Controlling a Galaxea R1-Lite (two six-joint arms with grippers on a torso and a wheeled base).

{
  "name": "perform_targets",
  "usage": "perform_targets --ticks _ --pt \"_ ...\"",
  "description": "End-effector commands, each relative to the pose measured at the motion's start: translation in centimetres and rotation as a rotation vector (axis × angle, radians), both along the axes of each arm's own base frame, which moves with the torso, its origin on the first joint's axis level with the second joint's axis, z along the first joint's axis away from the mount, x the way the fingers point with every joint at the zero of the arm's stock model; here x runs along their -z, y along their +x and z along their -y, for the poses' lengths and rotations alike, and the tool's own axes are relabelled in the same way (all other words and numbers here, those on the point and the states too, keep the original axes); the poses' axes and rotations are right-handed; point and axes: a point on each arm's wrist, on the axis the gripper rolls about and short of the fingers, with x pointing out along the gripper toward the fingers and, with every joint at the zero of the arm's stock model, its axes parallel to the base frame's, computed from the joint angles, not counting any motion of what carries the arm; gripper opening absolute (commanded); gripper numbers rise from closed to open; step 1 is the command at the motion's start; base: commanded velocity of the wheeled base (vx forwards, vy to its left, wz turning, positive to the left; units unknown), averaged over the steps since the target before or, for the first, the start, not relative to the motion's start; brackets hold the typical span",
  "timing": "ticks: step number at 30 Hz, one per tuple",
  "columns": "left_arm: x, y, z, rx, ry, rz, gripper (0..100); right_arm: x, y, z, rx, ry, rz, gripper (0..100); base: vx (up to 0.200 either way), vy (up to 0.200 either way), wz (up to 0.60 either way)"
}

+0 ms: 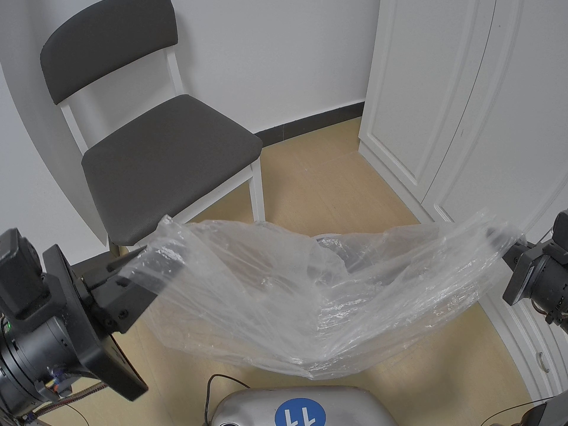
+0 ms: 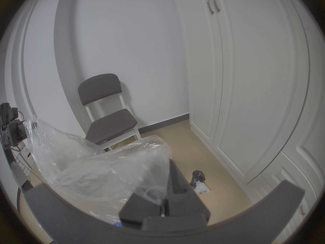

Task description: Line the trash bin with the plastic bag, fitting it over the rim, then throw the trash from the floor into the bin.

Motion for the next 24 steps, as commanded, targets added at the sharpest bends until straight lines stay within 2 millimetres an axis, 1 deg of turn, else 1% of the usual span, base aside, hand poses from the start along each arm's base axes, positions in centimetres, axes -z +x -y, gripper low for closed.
perform_targets --ticks 1,4,7,14,17,19,21,24 --pt "-0.3 -0.3 -0.2 0.038 -0.036 0.0 0 -0.2 -0.4 0.4 -0.005 0.017 0.015 0 0.0 0.0 0.0" --pt "-0.4 -0.7 -0.6 0.121 -0.081 -0.008 0 -0.1 -0.4 0.4 -0.005 0.018 0.014 0 0.0 0.0 0.0" --pt "-0.4 -0.6 -0.8 0.15 -0.081 -0.006 0 0.1 -0.5 0.5 -0.005 0.01 0.01 0 0.0 0.0 0.0" --pt "0.1 0.0 -1.2 0.083 -0.019 0.024 0 0.7 -0.4 0.9 0.024 -0.045 0.005 0 0.0 0.0 0.0" --pt "0.5 0.5 -1.7 0.027 0.029 0.052 0 0.8 -0.6 1.6 0.049 -0.082 0.018 0 0.0 0.0 0.0" --pt "0.5 0.4 -2.0 0.026 0.027 0.061 0 0.7 -0.8 1.9 0.053 -0.09 0.029 0 0.0 0.0 0.0" --pt "0.3 0.1 -2.3 0.042 0.012 0.068 0 0.7 -1.0 2.0 0.052 -0.097 0.034 0 0.0 0.0 0.0" --pt "0.3 -0.6 -2.7 0.146 -0.019 0.064 0 0.8 -1.2 2.3 0.048 -0.108 0.042 0 0.0 0.0 0.0"
